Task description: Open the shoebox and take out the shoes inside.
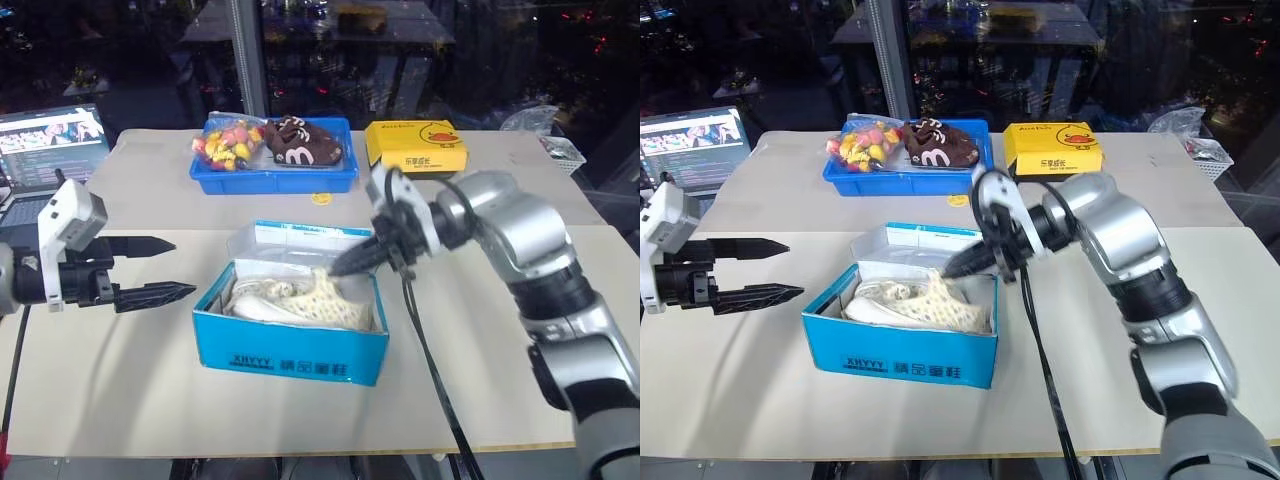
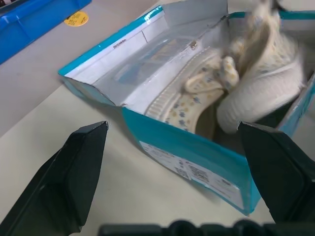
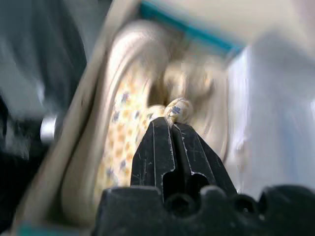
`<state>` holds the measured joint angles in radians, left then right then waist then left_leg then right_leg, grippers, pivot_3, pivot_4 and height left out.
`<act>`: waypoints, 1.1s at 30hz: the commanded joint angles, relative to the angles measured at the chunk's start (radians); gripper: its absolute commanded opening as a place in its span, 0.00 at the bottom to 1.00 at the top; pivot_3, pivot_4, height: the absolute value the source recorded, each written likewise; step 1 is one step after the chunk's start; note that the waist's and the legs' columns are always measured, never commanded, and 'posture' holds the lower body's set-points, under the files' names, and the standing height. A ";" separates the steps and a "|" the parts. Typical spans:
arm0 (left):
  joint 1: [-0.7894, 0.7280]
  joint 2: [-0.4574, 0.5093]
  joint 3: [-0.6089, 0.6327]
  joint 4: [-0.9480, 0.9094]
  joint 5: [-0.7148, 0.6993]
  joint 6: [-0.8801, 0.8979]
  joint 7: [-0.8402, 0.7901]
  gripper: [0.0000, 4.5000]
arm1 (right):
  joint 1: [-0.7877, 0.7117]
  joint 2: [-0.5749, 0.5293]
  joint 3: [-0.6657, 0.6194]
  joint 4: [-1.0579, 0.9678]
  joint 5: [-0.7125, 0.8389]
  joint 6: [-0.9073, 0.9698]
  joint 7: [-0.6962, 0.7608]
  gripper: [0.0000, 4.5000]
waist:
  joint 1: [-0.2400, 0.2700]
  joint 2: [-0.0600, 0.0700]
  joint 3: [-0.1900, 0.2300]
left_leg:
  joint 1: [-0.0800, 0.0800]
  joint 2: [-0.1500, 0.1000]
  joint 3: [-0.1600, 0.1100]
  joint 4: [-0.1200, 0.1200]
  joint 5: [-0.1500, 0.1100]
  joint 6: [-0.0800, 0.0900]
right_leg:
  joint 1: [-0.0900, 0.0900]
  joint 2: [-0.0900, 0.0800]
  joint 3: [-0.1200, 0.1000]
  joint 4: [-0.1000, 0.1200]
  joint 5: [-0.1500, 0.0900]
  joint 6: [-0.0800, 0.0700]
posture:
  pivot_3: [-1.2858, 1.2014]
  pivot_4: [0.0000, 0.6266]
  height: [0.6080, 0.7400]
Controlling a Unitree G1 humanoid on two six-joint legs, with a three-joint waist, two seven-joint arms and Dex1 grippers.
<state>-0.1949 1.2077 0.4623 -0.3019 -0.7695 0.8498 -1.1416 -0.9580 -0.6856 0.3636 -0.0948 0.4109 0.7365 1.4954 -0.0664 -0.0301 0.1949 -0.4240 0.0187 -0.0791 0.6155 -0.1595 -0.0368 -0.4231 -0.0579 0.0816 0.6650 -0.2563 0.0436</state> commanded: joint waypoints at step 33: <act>-0.093 0.009 -0.087 0.040 0.047 -0.062 -0.029 1.00 | -0.105 0.194 -0.420 0.085 0.393 0.345 -0.373 0.00 | -0.003 0.000 0.000 | 0.000 0.000 0.000 0.000 0.000 0.000 | 0.000 0.001 0.000 0.000 0.001 -0.001 | 0.52 0.24 1.00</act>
<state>-0.2713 1.2077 0.3678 -0.2574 -0.7262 0.8047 -1.1635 -1.0188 -0.4664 0.0083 0.0182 0.7547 1.0779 1.1080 -0.0692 -0.0303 0.1950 -0.4243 0.0192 -0.0791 0.6159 -0.1593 -0.0369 -0.4232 -0.0572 0.0818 0.6652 -0.2554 0.0422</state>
